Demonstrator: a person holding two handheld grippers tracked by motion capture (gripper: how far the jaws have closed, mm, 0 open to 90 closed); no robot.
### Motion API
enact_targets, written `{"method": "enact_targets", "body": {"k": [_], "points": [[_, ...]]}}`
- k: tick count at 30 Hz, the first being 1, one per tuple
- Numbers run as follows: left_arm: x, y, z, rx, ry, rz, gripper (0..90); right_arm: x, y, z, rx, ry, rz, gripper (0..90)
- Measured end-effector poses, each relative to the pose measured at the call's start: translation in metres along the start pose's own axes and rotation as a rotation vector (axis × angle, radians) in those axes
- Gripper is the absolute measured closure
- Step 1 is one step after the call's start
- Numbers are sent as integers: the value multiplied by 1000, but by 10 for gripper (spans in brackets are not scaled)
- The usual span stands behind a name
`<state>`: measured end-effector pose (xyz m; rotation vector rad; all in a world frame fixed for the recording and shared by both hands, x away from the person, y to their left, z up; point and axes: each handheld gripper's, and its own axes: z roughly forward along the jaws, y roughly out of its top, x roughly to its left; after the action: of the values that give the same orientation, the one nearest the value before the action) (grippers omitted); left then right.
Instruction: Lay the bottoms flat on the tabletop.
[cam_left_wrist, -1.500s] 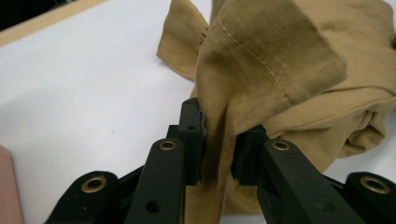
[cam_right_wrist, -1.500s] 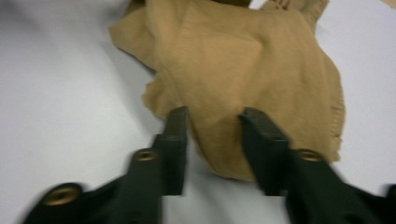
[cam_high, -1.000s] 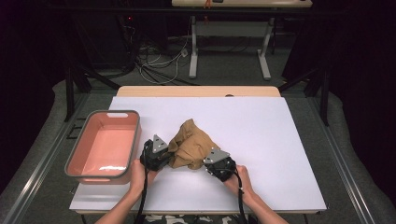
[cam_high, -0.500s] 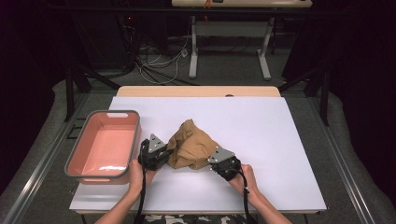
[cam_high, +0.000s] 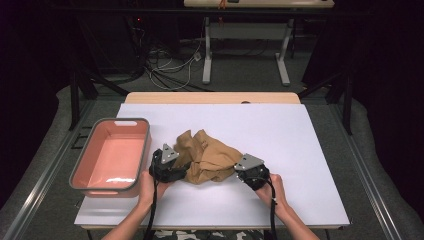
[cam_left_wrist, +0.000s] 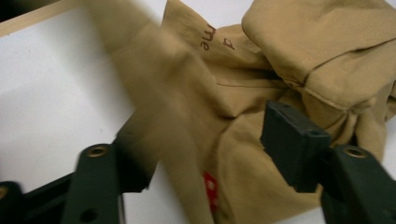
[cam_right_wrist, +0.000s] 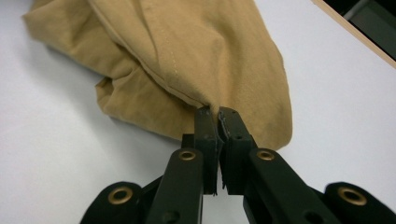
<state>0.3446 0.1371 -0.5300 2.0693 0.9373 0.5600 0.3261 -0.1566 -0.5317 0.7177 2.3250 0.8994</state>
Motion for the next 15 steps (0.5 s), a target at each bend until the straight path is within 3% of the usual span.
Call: {"method": "enact_targets", "body": {"k": [12,15], "points": [[-4,6,-10,-44,2,24,244,-15,-9,-3,27,-43,32,876],[-5,8,-14,-50,11,39,207,-17,-9,-3,27,-27,35,872]]}}
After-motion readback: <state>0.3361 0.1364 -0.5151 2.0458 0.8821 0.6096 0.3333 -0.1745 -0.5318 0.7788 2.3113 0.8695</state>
